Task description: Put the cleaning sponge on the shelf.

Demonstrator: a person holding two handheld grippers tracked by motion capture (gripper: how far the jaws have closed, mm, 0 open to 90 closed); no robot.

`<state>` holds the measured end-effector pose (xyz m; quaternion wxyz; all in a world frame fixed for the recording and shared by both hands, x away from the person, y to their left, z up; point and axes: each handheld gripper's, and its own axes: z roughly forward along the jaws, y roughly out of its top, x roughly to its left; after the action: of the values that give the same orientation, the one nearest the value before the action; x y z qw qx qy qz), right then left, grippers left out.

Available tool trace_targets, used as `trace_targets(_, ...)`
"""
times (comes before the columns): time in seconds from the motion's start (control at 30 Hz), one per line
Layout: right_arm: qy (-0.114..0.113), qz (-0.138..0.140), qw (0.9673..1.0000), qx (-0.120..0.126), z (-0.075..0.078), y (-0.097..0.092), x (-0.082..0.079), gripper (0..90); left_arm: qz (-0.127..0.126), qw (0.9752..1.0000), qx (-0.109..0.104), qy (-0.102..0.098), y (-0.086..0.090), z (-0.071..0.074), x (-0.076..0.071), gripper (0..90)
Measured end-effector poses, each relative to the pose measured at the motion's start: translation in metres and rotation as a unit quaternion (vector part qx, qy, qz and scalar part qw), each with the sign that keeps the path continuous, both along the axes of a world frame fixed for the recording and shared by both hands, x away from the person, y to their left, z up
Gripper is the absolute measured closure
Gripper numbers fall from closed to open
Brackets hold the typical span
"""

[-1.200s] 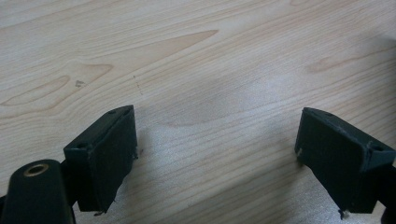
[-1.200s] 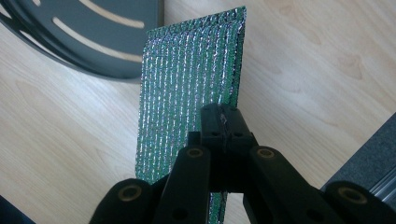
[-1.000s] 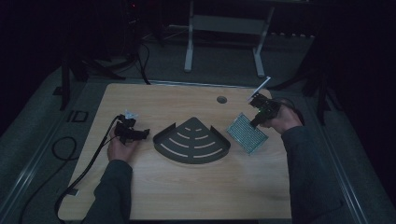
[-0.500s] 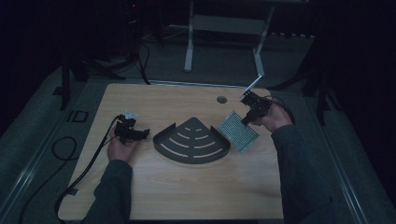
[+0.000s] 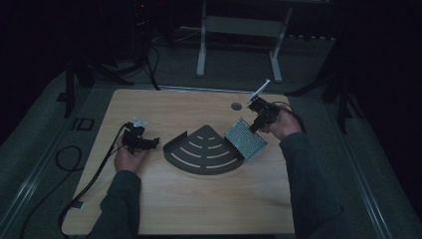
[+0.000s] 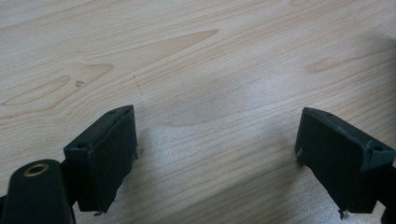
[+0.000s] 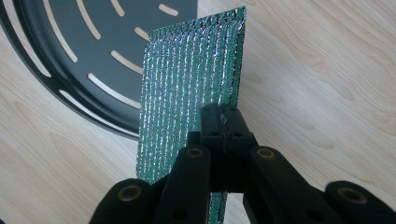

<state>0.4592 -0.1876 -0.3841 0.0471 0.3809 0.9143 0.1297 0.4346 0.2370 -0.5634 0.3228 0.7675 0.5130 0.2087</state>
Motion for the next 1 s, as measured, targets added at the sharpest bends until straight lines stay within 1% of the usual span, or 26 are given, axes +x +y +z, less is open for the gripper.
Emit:
trace_targets(0.37,0.001,0.001,1.0000,0.007,-0.005,0.011,0.003,89.7,0.000,1.0000,0.000,0.000,0.000,0.000,0.000,13.6)
trace_targets(0.5,0.007,0.001,1.0000,0.007,-0.008,0.015,0.005,89.8,0.000,1.0000,0.000,0.000,0.000,0.000,0.000,13.6)
trace_targets(0.77,0.004,0.001,0.9999,0.013,-0.013,0.023,0.008,89.7,0.000,1.0000,0.000,0.000,0.000,0.000,0.000,13.6)
trace_targets(1.0,0.005,0.004,0.9999,0.013,-0.018,0.030,0.009,89.7,0.000,1.0000,0.000,0.000,0.000,0.000,0.000,13.6)
